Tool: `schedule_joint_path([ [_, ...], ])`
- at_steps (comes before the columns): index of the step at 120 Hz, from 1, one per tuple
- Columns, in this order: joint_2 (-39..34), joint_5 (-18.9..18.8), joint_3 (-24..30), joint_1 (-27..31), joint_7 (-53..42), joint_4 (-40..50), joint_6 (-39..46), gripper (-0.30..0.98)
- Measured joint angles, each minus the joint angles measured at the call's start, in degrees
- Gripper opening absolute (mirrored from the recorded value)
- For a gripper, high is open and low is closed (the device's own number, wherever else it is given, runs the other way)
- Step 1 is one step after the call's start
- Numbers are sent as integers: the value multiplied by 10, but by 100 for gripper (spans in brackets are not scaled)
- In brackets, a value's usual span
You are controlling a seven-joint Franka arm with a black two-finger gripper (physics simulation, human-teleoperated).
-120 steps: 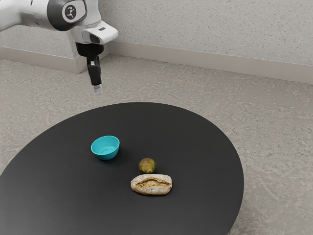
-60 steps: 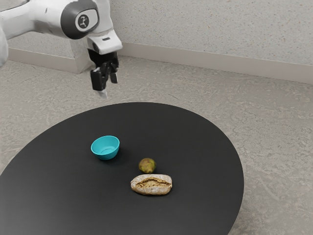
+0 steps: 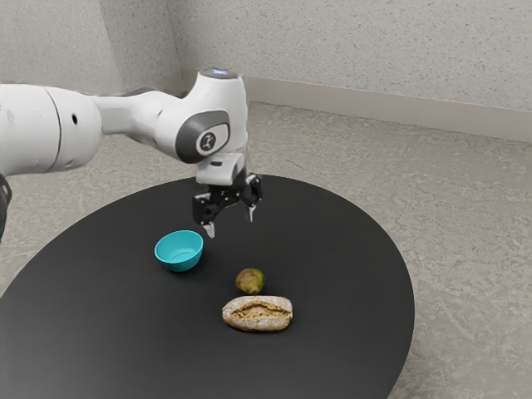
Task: Place the pear in the bowl.
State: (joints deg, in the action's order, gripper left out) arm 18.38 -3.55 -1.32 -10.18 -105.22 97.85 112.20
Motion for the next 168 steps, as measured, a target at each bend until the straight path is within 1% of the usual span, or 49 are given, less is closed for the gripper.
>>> schedule_joint_path([
  [18, 4, 32, 1, 0, -70, 64, 83, 69],
  [38, 32, 52, 2, 0, -139, 74, 127, 69],
  [68, 81, 70, 3, -4, -213, 61, 152, 69],
  [96, 102, 86, 4, -3, -259, 61, 161, 69],
  [120, 113, 92, 4, -2, -287, 61, 167, 68],
  [136, 114, 98, 4, -5, -301, 61, 170, 63],
  [140, 114, 99, 4, -5, -304, 61, 171, 60],
  [151, 113, 106, 3, -3, -311, 61, 172, 45],
  [168, 111, 115, 3, -2, -323, 61, 175, 34],
])
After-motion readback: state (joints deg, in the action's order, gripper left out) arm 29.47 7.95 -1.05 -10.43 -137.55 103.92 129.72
